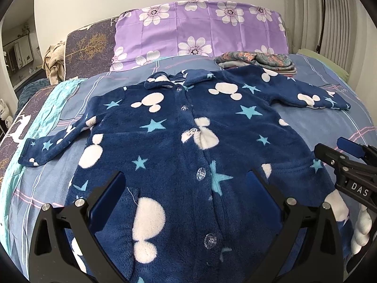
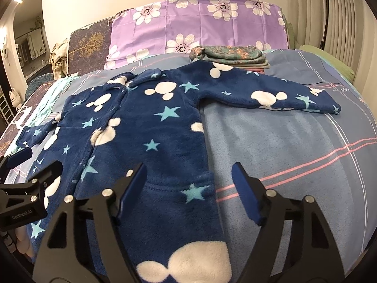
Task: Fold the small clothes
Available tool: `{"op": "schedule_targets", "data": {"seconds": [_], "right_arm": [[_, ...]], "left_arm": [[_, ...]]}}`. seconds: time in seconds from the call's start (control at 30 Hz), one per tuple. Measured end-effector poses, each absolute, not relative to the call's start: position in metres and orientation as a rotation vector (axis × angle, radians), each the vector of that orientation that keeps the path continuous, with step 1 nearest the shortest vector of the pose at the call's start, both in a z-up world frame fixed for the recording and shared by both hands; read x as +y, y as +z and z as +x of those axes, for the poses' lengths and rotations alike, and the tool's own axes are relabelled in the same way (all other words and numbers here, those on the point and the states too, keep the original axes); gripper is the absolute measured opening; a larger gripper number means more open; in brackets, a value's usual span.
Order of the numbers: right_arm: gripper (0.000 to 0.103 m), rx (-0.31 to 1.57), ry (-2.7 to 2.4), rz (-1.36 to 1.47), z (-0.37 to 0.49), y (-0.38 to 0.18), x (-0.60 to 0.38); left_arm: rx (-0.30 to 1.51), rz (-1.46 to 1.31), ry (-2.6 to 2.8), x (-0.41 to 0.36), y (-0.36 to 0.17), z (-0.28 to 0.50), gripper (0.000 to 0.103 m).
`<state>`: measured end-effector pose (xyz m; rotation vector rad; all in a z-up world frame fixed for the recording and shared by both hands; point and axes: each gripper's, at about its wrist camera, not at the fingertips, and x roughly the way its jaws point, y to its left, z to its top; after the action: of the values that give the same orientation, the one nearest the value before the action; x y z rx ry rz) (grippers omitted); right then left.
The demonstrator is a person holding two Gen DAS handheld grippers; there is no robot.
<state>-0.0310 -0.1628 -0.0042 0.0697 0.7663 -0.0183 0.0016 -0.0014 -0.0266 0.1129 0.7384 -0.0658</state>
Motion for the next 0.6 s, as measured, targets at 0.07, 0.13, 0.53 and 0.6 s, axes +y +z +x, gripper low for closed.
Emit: {"op": "schedule_targets", "data": {"seconds": [0.07, 0.13, 0.53, 0.6], "right_arm": [[0.072, 0.767, -0.012, 0.064, -0.032, -0.006, -0.162], [0.072, 0.768, -0.005, 0.056, -0.033, -0.007, -0.160], [0.071, 0.841, 0.041, 0.075, -0.025, -0.023, -0.160], [0.070, 0.832, 0.040, 0.070, -0.026, -0.022, -0.160]], "left_arm": [[0.736, 0.113, -0.069, -0.001, -0.027, 0.001, 0.102], [0.729, 0.098, -0.087, 0.000, -0.027, 0.001, 0.101], [0.724, 0.069, -0.072, 0.012, -0.033, -0.001, 0.094], [0.731, 0.065, -0.068, 0.014, -0.034, -0.001, 0.094]]}}
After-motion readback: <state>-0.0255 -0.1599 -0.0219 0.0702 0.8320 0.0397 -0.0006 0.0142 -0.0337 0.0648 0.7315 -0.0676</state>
